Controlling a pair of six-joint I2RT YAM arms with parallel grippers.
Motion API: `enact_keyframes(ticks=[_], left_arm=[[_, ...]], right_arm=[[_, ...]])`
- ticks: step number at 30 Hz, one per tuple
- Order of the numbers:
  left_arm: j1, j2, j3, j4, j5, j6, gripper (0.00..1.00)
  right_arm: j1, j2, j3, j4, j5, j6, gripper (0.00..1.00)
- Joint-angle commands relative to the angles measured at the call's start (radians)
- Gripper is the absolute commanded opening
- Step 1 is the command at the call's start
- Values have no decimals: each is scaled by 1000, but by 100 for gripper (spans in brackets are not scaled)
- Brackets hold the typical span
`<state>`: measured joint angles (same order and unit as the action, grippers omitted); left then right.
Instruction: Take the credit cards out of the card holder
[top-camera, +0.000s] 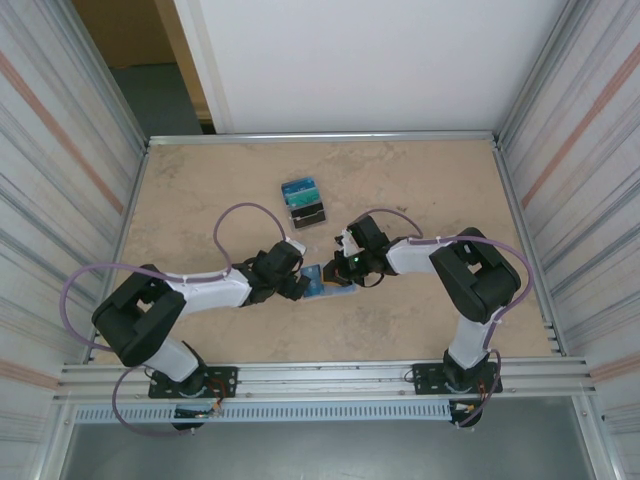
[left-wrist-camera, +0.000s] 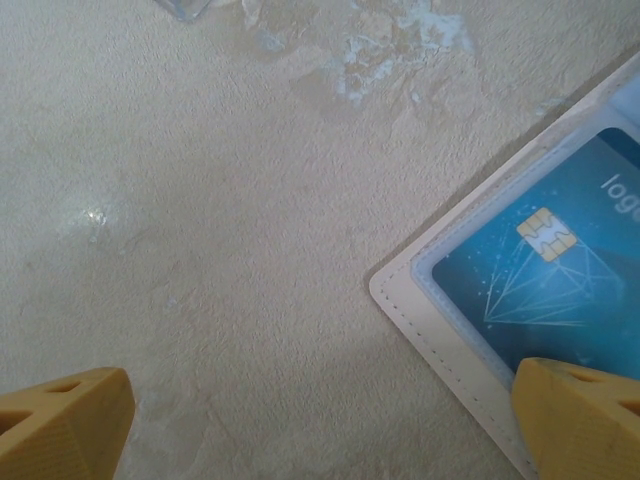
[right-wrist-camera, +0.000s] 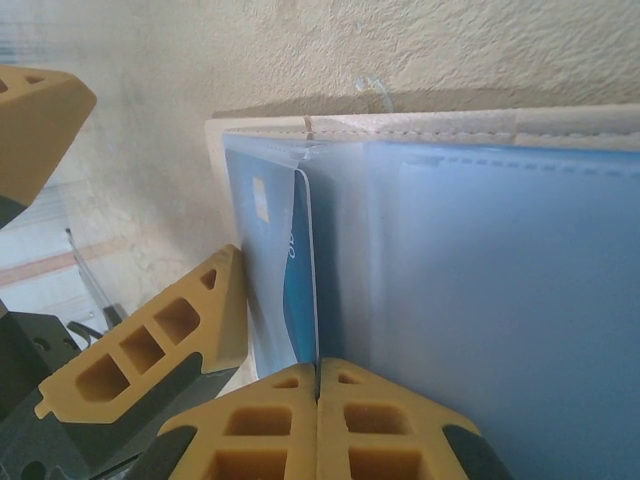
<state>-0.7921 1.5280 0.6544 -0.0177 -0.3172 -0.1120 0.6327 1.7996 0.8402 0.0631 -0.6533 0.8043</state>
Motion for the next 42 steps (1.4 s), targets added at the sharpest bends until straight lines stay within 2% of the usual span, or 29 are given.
enact_keyframes(ticks=[1, 23, 35, 42], left_arm=[[-4, 26, -2, -53, -28, 13, 98], [-4, 33, 11, -53, -42, 16, 98], [-4, -37, 35, -52, -48, 15, 99], [-6, -54, 74, -15, 6, 28, 99]], right_arm=[[-10, 6, -21, 9, -8, 15, 1], [-48, -77, -19, -129, 85, -54, 0], [-50, -90, -16, -159, 103, -66, 0], [-49, -90, -13, -157, 100, -66, 0]])
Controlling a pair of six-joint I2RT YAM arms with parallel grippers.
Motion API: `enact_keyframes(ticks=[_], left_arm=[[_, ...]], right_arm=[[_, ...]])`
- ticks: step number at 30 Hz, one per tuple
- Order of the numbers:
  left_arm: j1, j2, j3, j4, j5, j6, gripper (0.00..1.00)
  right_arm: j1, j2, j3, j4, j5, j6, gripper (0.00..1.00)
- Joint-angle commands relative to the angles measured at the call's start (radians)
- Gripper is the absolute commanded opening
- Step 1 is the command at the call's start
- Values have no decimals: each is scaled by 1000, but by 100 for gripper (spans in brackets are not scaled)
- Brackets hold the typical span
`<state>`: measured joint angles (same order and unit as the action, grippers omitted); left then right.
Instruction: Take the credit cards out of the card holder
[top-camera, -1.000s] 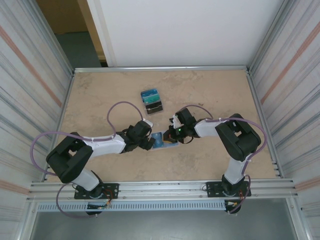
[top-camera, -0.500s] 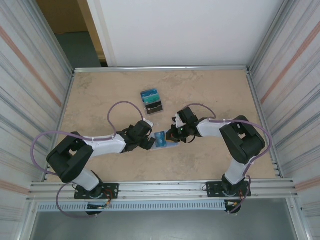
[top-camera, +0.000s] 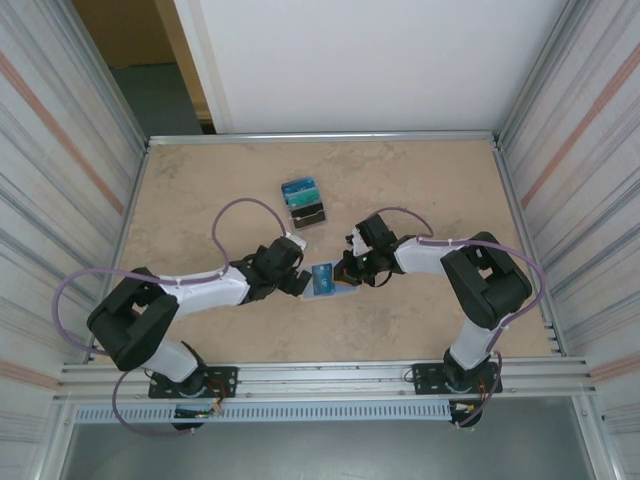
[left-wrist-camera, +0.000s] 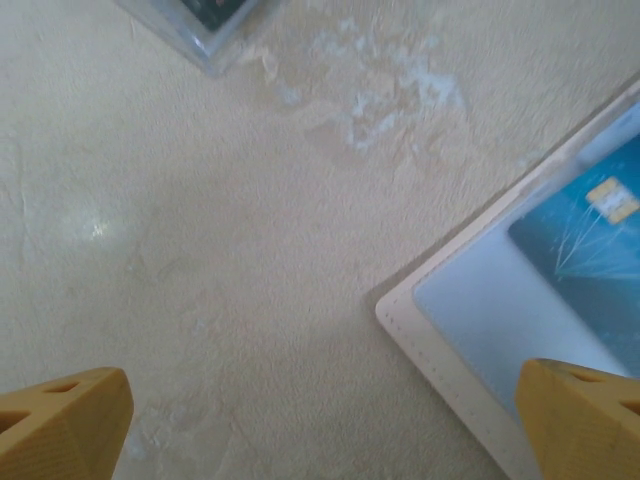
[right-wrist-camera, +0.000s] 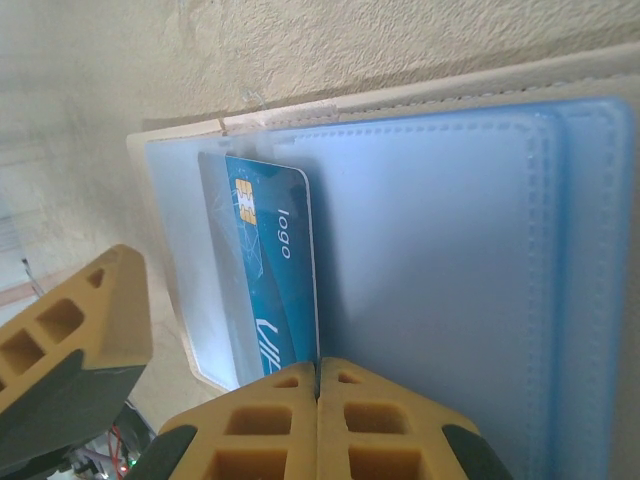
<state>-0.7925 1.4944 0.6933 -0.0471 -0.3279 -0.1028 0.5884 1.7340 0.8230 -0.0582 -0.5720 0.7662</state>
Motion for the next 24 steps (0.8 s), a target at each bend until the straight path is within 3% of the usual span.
enact_keyframes(ticks=[1, 8, 24], left_arm=[[-6, -12, 39, 18, 19, 21, 99], [-49, 74, 85, 10, -9, 58, 99], [-51, 153, 86, -31, -18, 70, 99]], right_arm=[[-4, -25, 3, -35, 20, -27, 0], [-3, -27, 3, -40, 19, -31, 0], [-11, -76, 2, -100, 47, -52, 0]])
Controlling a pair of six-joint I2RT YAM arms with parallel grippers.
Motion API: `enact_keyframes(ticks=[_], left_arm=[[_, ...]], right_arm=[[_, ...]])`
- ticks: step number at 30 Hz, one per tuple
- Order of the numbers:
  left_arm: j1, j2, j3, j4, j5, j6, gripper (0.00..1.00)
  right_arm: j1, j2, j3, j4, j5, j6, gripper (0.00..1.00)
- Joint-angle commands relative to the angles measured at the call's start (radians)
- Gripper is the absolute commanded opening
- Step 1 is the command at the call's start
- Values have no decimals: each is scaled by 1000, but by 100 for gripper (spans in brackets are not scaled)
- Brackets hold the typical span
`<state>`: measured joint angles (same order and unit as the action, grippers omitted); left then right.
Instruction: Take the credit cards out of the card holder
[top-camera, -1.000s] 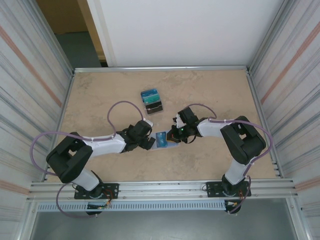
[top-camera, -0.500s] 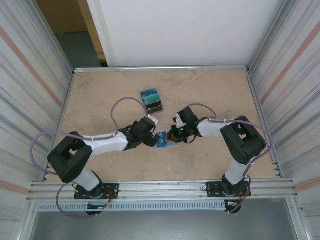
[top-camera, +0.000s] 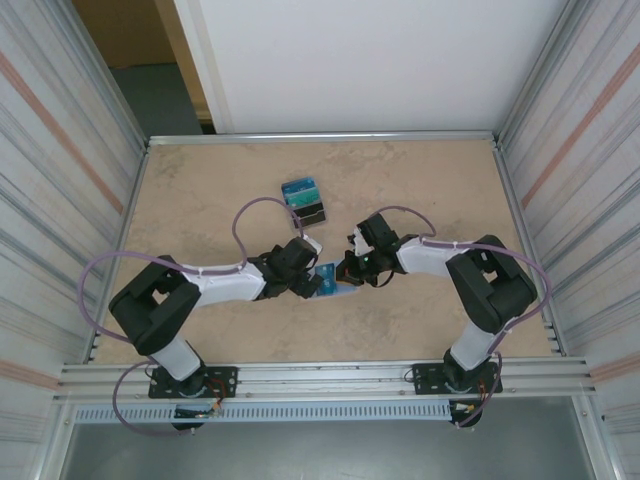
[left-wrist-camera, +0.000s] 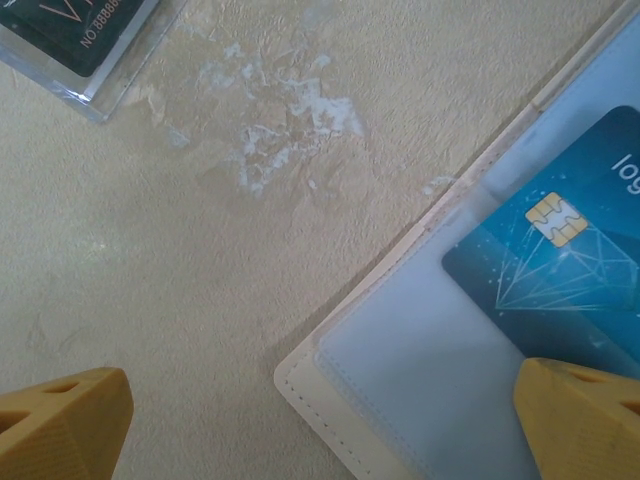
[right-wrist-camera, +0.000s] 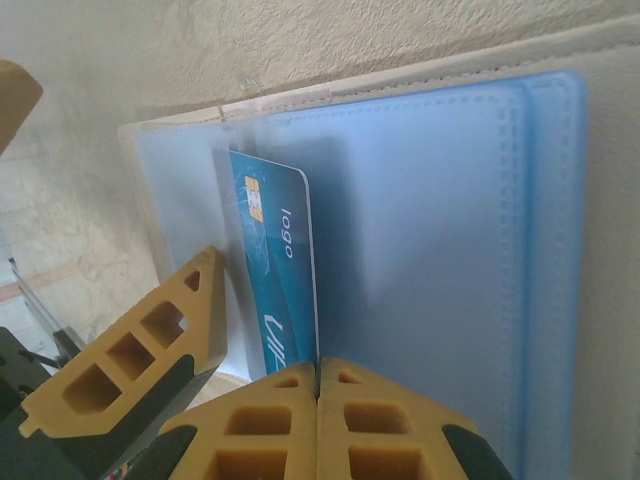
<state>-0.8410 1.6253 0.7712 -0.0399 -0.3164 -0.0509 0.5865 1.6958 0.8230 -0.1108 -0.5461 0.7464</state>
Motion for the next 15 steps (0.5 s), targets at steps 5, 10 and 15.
enact_keyframes(ticks=[5, 10, 15], left_arm=[[-3, 24, 4, -41, -29, 19, 99], [-3, 30, 5, -43, -25, 21, 99], [-2, 34, 9, -43, -23, 18, 99]], right_arm=[[-8, -44, 2, -45, 14, -29, 0], [18, -38, 6, 1, -11, -14, 10], [50, -15, 28, 24, -9, -13, 18]])
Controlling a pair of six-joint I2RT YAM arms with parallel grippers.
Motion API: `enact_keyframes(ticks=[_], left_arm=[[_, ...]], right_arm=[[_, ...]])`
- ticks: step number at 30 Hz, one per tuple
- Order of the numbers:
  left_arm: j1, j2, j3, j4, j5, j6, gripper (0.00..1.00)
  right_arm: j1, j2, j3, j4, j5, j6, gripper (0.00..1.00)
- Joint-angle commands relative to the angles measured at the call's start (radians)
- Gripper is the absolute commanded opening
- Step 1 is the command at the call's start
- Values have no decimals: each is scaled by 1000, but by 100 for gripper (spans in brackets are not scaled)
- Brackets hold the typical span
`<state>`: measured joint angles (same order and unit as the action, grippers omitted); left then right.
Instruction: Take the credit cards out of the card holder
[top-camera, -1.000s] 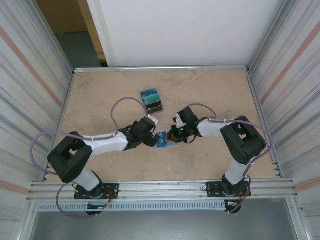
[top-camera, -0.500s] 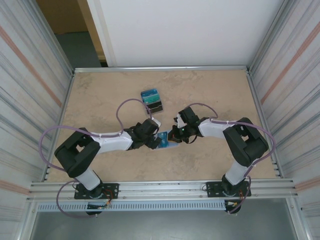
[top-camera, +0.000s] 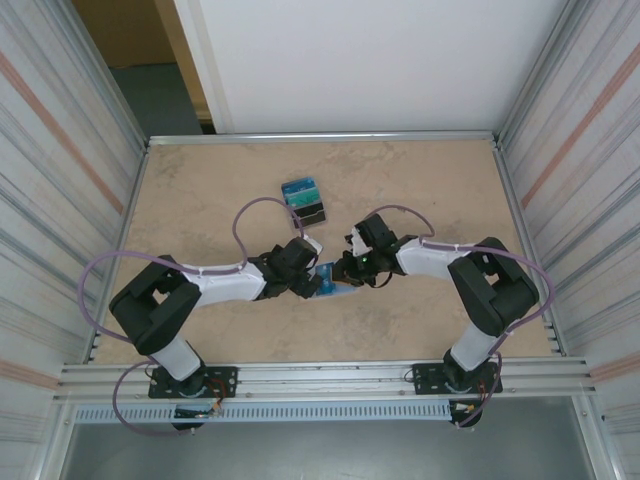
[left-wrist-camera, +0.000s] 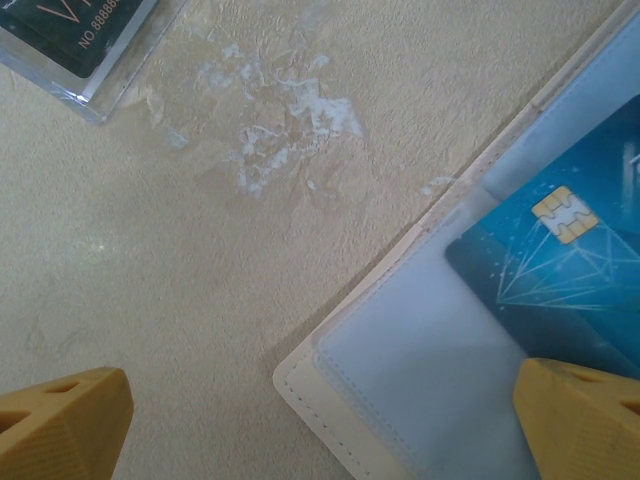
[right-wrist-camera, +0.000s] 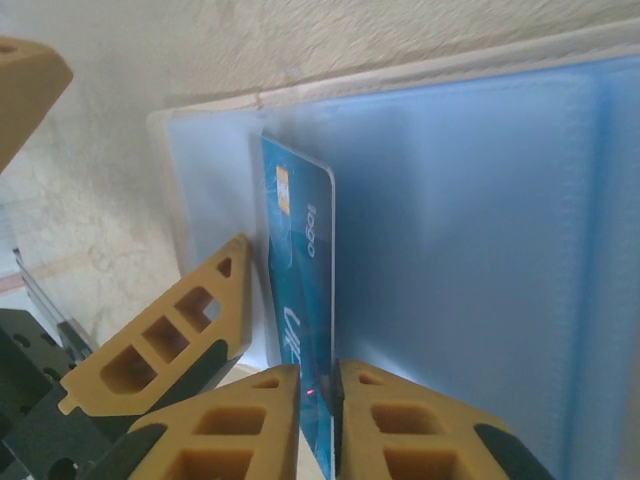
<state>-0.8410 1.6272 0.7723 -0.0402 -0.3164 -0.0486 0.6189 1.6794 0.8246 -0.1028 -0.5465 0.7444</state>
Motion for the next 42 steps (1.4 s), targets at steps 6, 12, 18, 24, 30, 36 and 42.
enact_keyframes(ticks=[6, 12, 18, 24, 30, 36, 42], left_arm=[[-2, 28, 8, -39, -13, 9, 99], [-2, 18, 5, -36, -13, 1, 99], [-1, -27, -4, -32, -28, 3, 99], [14, -109, -7, -32, -28, 14, 99], [51, -247, -21, -23, 24, 39, 98], [173, -439, -60, 27, 321, 86, 97], [259, -517, -35, -7, 660, 224, 93]], right_arm=[[24, 25, 25, 42, 6, 0, 17], [29, 28, 24, 43, 29, -2, 6], [30, -26, 43, -91, 137, -66, 0], [37, -101, 68, -187, 198, -133, 0], [59, -175, 99, -253, 242, -230, 0], [83, -283, 100, -250, 230, -389, 0], [89, -363, 121, -271, 208, -555, 0]])
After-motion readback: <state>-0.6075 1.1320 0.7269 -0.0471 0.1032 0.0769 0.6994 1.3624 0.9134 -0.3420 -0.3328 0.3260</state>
